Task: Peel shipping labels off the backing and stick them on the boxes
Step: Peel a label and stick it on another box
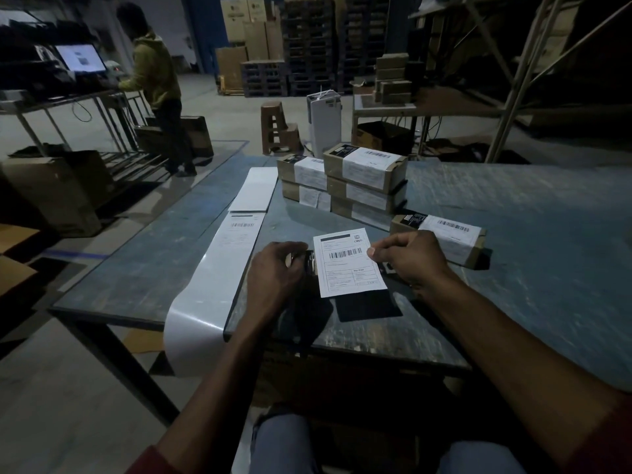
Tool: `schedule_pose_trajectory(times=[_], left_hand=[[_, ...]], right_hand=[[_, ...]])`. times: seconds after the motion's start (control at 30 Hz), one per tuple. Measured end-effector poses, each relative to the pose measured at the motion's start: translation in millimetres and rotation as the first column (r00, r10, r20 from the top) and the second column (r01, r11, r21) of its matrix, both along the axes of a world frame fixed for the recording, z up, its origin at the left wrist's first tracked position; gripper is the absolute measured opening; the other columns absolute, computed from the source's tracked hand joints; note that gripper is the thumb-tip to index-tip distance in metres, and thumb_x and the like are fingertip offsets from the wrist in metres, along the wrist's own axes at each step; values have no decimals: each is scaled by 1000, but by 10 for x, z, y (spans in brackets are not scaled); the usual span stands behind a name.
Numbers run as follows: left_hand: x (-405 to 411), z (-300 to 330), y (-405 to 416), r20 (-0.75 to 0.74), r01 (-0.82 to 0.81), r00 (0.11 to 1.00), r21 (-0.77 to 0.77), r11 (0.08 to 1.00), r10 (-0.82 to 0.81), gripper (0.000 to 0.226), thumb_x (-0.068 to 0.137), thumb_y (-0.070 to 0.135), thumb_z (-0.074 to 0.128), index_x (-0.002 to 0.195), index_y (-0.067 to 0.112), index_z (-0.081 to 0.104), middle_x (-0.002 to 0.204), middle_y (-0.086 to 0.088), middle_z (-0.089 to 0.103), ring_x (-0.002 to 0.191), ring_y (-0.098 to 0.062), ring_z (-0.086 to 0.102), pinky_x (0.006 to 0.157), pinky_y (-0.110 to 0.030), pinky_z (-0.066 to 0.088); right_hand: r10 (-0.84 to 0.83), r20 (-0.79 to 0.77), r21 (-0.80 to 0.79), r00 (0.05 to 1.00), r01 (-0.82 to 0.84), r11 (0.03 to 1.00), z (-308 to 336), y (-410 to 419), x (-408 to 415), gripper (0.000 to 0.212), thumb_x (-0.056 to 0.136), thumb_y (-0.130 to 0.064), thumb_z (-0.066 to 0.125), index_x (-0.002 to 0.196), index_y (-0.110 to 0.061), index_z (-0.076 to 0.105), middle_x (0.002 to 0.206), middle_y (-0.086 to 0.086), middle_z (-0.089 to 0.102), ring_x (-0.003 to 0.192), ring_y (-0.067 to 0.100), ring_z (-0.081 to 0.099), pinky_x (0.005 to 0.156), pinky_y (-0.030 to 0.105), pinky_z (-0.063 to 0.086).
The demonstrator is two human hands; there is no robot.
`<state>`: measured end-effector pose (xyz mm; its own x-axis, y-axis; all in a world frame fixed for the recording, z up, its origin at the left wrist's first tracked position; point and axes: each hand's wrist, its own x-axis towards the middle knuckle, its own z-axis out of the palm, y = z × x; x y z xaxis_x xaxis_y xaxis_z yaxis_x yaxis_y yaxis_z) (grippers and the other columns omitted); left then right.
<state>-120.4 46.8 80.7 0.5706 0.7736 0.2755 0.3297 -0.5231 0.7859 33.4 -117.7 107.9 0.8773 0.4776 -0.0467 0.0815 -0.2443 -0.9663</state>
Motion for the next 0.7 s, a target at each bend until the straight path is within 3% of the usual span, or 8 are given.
schedule_pose_trajectory(times=[0.17, 0.5, 0.7], left_hand=[[-12, -39, -14, 40, 1, 999, 19, 1000, -2, 24, 94, 20, 70, 117, 17, 79, 121, -6, 75, 111, -21, 69, 96, -37, 55], [-14, -34, -13, 59, 50, 997, 25, 998, -52, 26, 92, 16, 71, 113, 28, 81, 118, -1, 75, 103, -15, 70, 93, -36, 58], [-9, -23, -13, -35, 121, 992, 100, 988, -118, 29, 94, 16, 66, 117, 28, 79, 123, -3, 69, 104, -16, 66, 83, -23, 50]], right_hand=[[-8, -35, 33, 999, 9, 999, 2, 11, -13, 12, 85, -3, 84, 92, 4, 79, 86, 15, 78, 60, 11, 65, 45, 15, 49], [-3, 33, -42, 999, 4, 999, 31, 43, 0, 5, 84, -4, 84, 87, -2, 80, 80, 7, 77, 65, 12, 69, 44, 11, 46], [7, 60, -78, 998, -2, 997, 10, 62, 39, 6, 82, -8, 87, 84, -7, 81, 79, 5, 79, 72, 17, 74, 50, 15, 49]])
